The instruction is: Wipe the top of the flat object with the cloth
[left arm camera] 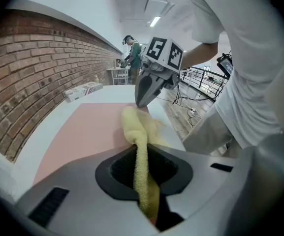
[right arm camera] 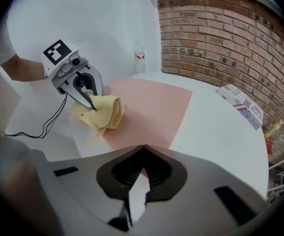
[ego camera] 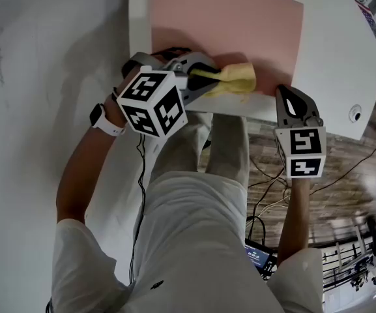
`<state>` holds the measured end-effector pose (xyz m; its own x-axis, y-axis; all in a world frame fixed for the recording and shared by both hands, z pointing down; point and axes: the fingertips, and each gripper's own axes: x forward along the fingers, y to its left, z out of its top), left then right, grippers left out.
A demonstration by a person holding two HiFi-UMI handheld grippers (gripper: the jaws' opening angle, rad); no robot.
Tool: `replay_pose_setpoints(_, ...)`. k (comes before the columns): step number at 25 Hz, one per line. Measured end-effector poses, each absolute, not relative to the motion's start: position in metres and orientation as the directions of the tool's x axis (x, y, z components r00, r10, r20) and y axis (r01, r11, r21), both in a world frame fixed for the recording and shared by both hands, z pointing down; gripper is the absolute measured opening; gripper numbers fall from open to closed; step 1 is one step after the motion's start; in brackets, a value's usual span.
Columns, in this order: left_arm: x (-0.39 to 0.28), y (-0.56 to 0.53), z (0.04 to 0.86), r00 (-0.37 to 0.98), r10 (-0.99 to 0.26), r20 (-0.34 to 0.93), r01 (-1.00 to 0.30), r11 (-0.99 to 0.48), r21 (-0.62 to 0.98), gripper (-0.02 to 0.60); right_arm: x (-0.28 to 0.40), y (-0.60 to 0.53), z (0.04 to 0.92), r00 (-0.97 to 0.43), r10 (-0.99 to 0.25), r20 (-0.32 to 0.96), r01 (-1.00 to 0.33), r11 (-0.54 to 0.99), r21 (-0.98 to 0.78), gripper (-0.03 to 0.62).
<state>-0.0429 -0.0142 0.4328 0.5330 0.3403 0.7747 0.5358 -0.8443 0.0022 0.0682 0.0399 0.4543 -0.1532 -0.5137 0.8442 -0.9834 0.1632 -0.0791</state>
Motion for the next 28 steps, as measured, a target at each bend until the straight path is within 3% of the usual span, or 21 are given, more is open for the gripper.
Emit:
replay_pose_setpoints(18,-0.106,-0.046,0.437,0.61,0.216,0.762,0.288,-0.957,0.04,0.062,0.069,0.042,0.457,-0.124,-0.504,0.855,-0.983,0.179,-0.037,0.006)
replay_pose_setpoints(28,-0.122,-0.066,0.437,0.596,0.196,0.779,0.249,-0.967,0.054,0.066,0.069,0.042,0.456,-0.176,-0.468,0.866,-0.969,0.236,-0.07,0.006)
